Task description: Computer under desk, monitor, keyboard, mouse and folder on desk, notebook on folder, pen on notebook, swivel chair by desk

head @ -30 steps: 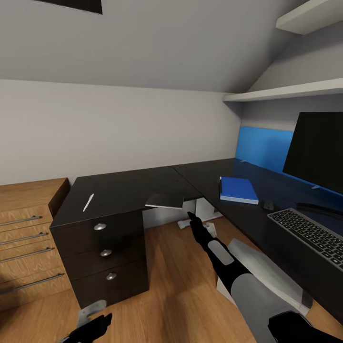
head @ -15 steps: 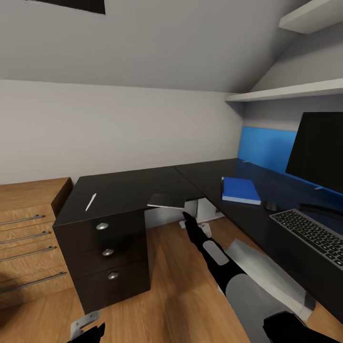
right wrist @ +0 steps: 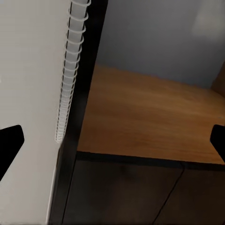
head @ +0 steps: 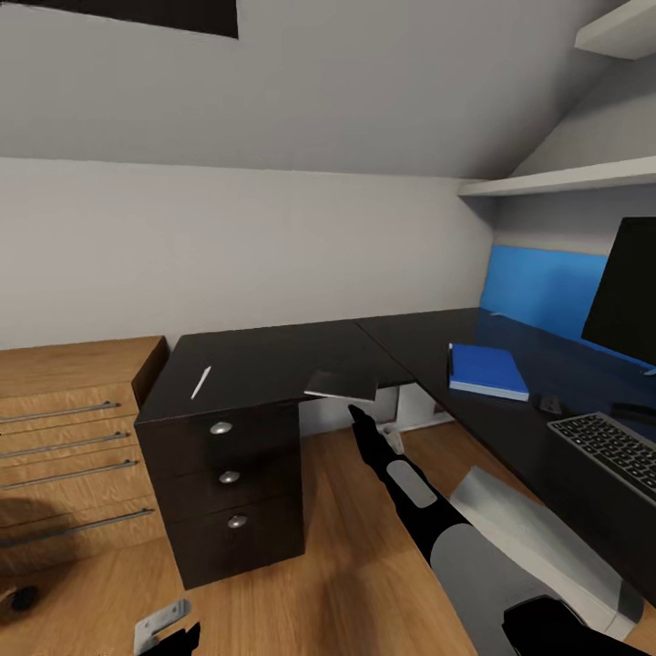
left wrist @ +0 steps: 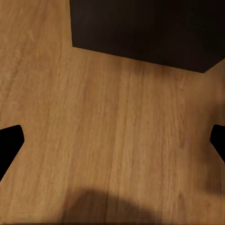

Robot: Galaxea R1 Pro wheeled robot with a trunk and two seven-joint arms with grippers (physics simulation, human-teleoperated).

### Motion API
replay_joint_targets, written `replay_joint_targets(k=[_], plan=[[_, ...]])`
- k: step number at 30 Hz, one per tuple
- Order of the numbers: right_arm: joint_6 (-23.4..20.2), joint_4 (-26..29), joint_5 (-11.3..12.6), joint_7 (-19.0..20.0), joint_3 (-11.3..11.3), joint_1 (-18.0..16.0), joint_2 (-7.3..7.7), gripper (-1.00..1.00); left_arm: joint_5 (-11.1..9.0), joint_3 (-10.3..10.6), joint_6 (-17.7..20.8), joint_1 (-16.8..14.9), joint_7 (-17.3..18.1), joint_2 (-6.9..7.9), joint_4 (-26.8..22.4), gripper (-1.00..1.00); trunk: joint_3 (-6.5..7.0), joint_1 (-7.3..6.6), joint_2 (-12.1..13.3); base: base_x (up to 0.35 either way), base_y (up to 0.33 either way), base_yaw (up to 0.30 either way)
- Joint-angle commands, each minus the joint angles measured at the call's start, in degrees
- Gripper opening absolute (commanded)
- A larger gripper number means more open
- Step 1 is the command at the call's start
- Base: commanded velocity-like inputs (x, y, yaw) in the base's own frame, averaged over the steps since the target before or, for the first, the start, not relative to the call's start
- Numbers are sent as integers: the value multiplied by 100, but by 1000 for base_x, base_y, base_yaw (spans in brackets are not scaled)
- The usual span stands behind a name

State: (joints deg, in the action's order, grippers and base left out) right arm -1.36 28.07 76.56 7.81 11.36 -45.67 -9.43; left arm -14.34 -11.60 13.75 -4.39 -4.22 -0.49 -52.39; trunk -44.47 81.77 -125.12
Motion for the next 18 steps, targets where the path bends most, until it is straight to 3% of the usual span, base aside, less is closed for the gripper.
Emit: replay_joint_targets(k=[1,18], plan=[[-4,-3,52,17,16,-4,2,100,-58,-6,33,-3,-22,-4,6,100,-5,-1,-3,0,0,66],[-4,-3,52,19,7,-9,17,100,-53,1,23,-7,-19,-4,80,100,-2,-1,-3,102,8,10]])
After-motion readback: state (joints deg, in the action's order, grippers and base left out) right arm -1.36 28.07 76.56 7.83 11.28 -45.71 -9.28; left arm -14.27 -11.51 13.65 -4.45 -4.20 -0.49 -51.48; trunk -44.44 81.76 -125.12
